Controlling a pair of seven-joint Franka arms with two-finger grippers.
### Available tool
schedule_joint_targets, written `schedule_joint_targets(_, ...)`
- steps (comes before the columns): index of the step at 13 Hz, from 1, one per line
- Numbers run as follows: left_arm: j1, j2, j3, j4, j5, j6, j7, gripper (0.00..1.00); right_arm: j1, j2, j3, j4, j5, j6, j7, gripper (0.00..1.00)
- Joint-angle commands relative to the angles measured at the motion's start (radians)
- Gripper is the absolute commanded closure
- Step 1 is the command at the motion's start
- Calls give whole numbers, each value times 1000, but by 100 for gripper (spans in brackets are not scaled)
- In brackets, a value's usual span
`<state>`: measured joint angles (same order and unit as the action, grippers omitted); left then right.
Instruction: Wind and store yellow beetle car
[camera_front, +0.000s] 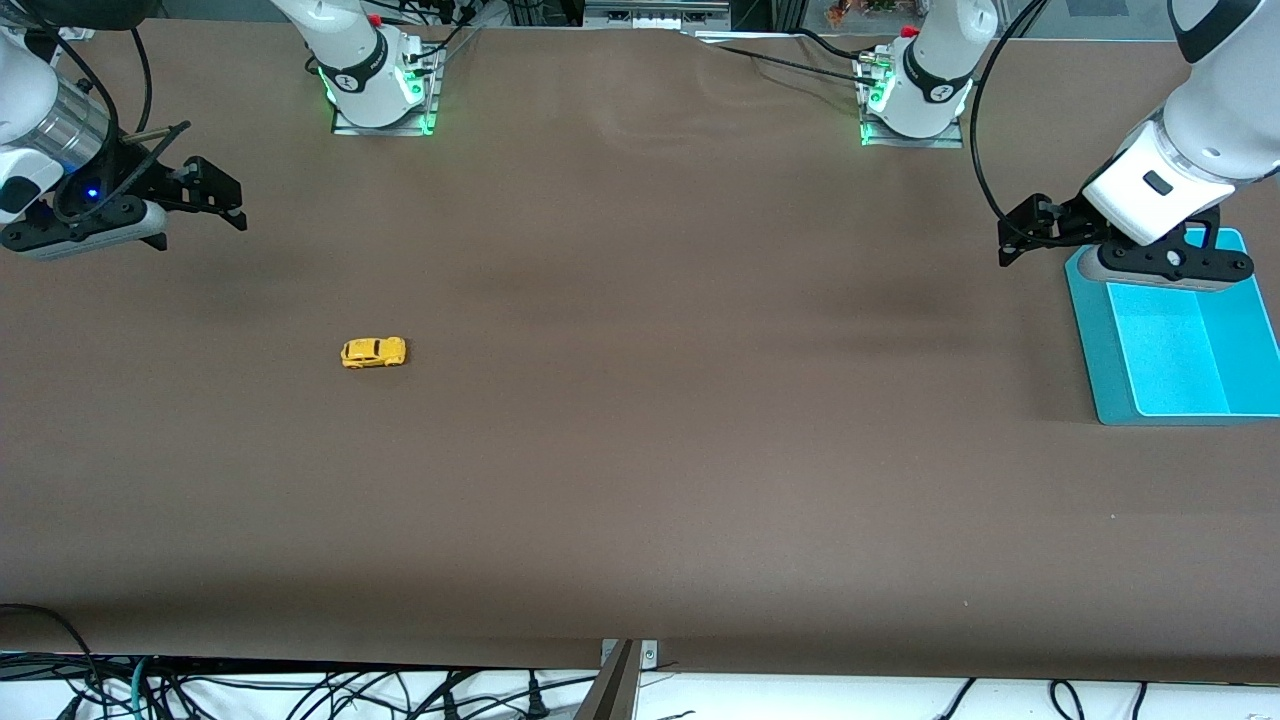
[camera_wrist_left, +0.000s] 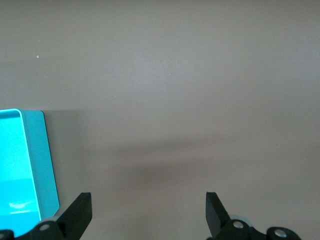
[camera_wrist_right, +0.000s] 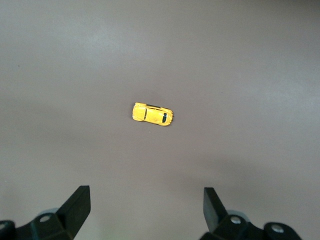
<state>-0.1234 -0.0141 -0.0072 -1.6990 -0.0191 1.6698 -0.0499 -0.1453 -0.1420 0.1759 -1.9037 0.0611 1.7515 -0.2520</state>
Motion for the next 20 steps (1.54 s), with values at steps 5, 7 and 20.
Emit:
schedule_joint_targets(5, -5, 11, -2, 30, 22, -24, -5, 0, 7, 7, -1, 18, 14, -6, 28, 0)
schedule_joint_targets(7, -5, 11, -2, 30, 22, -24, -5, 0, 7, 12, -6, 23, 12, -7, 11, 0)
schedule_joint_targets(20, -4, 11, 0, 30, 21, -27, -5, 0, 6, 19, -9, 32, 6, -32, -13, 0)
